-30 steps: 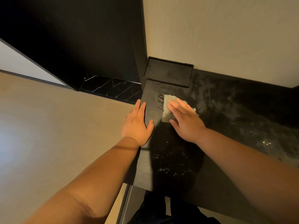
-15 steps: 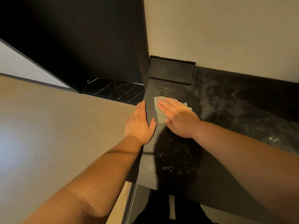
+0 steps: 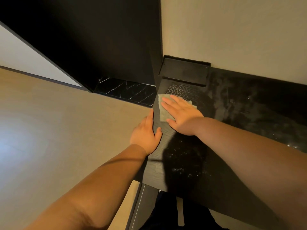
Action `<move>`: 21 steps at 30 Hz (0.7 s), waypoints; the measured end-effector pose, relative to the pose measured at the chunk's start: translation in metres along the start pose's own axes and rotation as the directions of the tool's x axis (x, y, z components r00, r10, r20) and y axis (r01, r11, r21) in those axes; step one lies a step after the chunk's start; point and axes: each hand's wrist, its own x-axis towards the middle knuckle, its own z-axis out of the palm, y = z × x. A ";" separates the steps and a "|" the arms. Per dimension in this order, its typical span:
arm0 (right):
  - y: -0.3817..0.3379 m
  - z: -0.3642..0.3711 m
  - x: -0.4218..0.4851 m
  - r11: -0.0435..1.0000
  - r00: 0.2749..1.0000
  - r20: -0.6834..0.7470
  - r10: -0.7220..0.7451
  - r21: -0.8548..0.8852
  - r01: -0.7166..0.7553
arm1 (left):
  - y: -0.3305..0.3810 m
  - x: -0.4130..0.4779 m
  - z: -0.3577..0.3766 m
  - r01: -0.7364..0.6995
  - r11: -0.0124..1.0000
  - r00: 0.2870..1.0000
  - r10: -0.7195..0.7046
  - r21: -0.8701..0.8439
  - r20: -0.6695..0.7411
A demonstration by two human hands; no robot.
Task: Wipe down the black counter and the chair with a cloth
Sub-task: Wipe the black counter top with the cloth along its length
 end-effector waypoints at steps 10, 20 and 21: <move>-0.009 -0.022 0.052 0.988 0.988 -0.056 0.147 -0.030 -0.148 | 0.000 0.001 0.001 0.026 1.000 1.000 -0.026 -0.011 -0.014; -0.001 -0.006 0.012 0.986 0.986 -0.043 0.161 -0.023 -0.162 | 0.000 0.004 0.000 0.003 0.999 0.999 -0.005 -0.040 -0.034; -0.006 -0.006 0.020 0.977 0.976 -0.061 0.211 -0.007 -0.212 | -0.001 0.003 0.001 0.009 0.999 0.999 -0.010 -0.035 -0.037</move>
